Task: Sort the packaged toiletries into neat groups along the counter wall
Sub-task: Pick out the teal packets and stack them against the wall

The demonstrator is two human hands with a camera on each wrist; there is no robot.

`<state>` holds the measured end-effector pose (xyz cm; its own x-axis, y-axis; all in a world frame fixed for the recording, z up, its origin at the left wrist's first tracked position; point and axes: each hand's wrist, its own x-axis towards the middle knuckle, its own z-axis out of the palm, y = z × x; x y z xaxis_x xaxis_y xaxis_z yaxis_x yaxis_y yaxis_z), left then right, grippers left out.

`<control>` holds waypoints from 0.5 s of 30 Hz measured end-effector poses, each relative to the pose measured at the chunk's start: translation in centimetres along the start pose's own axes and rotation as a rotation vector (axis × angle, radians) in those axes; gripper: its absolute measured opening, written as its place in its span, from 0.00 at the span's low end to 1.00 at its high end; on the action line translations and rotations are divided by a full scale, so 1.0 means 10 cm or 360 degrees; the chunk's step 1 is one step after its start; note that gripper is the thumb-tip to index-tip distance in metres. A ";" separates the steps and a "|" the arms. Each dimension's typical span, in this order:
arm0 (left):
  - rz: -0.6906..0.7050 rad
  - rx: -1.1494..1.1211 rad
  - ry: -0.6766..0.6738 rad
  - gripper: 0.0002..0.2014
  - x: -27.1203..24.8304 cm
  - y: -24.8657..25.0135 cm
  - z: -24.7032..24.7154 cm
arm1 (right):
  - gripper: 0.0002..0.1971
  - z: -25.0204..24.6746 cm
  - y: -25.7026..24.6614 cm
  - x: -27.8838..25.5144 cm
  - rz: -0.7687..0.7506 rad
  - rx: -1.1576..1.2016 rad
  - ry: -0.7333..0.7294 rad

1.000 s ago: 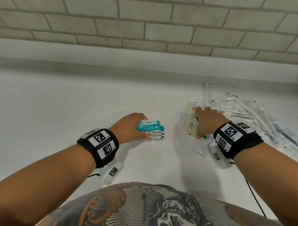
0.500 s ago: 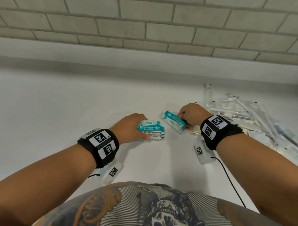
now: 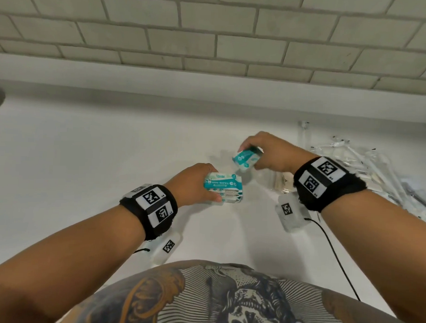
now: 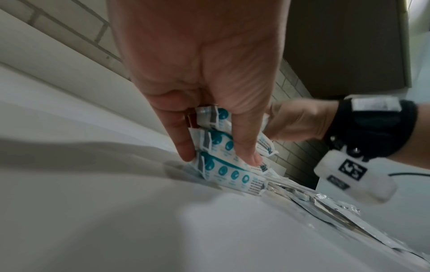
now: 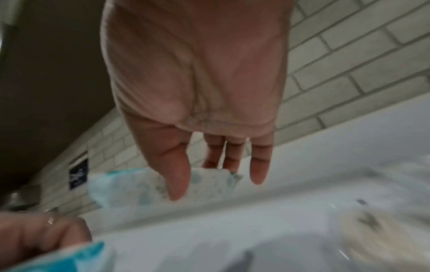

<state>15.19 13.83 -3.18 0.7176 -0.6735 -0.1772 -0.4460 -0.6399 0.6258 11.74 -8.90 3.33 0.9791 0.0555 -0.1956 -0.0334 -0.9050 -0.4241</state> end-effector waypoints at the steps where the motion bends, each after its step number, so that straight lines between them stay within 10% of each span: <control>1: 0.0002 0.0009 0.0001 0.27 0.00 0.00 0.00 | 0.27 -0.03 -0.09 -0.01 -0.0129 -0.0006 -0.0041; 7: 0.0026 0.0043 0.0008 0.23 0.01 -0.01 0.00 | 0.30 0.27 -0.40 -0.06 -0.0413 -0.0218 -0.0222; 10: 0.0041 0.0021 0.0045 0.23 0.01 0.01 0.01 | 0.18 0.30 -0.43 -0.14 -0.0141 0.0005 0.0177; 15: -0.0007 -0.0075 0.0036 0.24 0.03 -0.01 0.02 | 0.34 0.41 -0.50 -0.25 0.0125 -0.0118 -0.0018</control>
<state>15.31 13.62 -3.40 0.7319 -0.6617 -0.1631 -0.4174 -0.6244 0.6602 8.64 -2.77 2.34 0.9718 -0.0127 -0.2356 -0.0947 -0.9356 -0.3403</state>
